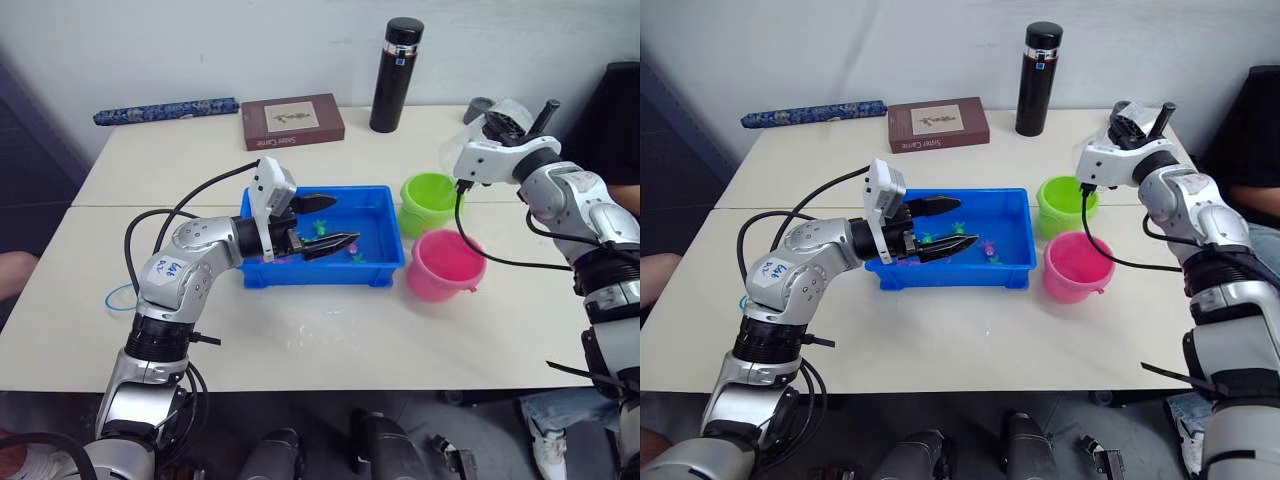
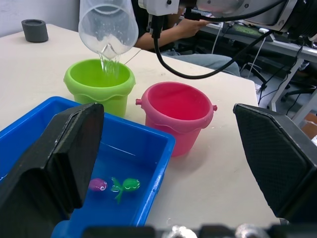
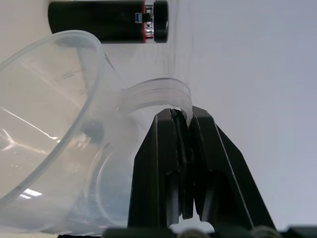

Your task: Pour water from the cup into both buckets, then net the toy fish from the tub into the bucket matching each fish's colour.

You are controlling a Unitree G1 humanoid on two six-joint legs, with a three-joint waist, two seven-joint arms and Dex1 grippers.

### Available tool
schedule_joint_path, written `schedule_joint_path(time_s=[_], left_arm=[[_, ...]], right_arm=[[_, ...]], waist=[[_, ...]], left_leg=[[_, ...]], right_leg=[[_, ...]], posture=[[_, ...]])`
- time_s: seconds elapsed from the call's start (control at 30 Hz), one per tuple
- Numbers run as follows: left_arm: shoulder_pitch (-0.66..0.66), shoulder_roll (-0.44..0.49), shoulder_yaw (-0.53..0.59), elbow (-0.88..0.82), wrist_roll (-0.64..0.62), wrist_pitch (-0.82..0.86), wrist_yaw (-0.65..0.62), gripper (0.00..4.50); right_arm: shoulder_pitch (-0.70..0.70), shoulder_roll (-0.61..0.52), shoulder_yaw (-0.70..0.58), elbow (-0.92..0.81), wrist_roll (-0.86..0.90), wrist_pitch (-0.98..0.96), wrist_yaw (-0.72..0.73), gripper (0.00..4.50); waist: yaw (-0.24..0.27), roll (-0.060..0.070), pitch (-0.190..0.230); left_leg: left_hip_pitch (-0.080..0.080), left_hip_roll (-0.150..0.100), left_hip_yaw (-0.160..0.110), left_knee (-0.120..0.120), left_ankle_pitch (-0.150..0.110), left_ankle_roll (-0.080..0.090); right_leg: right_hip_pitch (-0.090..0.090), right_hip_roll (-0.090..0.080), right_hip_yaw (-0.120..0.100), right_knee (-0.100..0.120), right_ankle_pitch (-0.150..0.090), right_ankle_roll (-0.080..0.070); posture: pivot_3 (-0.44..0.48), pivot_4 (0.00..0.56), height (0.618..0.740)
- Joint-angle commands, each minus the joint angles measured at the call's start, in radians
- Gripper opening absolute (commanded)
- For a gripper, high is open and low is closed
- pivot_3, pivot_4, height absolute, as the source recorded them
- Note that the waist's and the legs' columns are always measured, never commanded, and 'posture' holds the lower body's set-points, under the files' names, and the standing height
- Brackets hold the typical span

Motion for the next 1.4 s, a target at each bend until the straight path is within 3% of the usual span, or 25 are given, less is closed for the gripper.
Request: schedule_joint_path(time_s=[0.03,0.3,0.5,0.67,0.77,0.97,1.13,1.4], left_arm=[[-0.009,-0.003,0.014,-0.029,-0.007,-0.010,-0.001,4.50],[-0.017,-0.009,0.010,-0.018,-0.004,-0.014,-0.008,4.50],[-0.013,-0.005,0.014,-0.022,-0.017,-0.013,-0.032,4.50],[0.008,0.028,0.015,-0.067,-0.083,0.022,-0.132,4.50],[0.032,0.077,-0.004,-0.109,-0.134,0.060,-0.235,4.50],[0.048,0.118,-0.069,-0.135,-0.139,0.055,-0.353,4.50],[0.016,0.090,-0.087,-0.093,-0.129,0.026,-0.378,4.50],[-0.022,0.056,-0.105,-0.049,-0.123,0.006,-0.414,4.50]], right_arm=[[-0.029,-0.027,-0.009,-0.034,-0.019,-0.020,-0.030,0.01],[-0.022,-0.019,-0.049,-0.039,0.008,-0.023,-0.012,0.01],[0.067,0.109,-0.359,-0.071,0.431,0.211,0.155,0.01],[0.229,0.123,-0.548,-0.332,0.602,0.455,0.191,0.01],[0.377,0.155,-0.733,-0.578,0.732,0.666,0.163,0.01],[0.671,0.340,-1.012,-1.036,1.011,1.048,0.137,0.01],[0.813,0.504,-1.146,-1.206,1.130,1.141,0.047,0.01],[0.998,0.689,-1.136,-1.285,1.154,1.049,-0.031,0.01]], waist=[[-0.001,0.000,0.000],[-0.001,0.000,0.000],[0.001,0.000,0.000],[0.005,0.000,0.000],[0.005,0.000,0.000],[0.010,0.000,0.000],[0.017,0.002,0.000],[0.020,0.003,-0.001]], left_leg=[[0.000,0.000,0.000,0.000,0.000,0.000],[0.000,0.000,0.000,0.000,0.000,0.000],[0.000,0.001,0.000,0.001,0.000,0.000],[-0.001,0.000,-0.002,0.001,0.000,0.000],[-0.001,0.001,-0.002,0.001,0.000,0.000],[-0.001,0.001,-0.004,0.001,0.000,0.000],[0.000,0.000,-0.002,0.001,0.000,0.001],[0.002,0.000,-0.001,0.000,0.001,0.001]], right_leg=[[0.000,0.000,0.000,0.000,0.000,0.000],[0.000,0.000,0.000,0.000,0.000,0.000],[0.001,0.000,-0.001,0.000,0.000,0.000],[0.001,-0.001,-0.002,-0.001,0.000,0.000],[0.001,0.000,-0.002,0.000,0.000,0.000],[0.002,0.000,-0.002,0.002,0.000,0.000],[0.002,-0.001,0.000,0.003,0.000,0.000],[0.002,0.000,0.002,0.004,0.000,0.000]], posture=[[0.000,0.150,0.740],[0.000,0.150,0.740],[0.000,0.150,0.740],[0.000,0.150,0.740],[0.000,0.150,0.740],[0.000,0.150,0.740],[0.000,0.150,0.740],[0.000,0.150,0.740]])
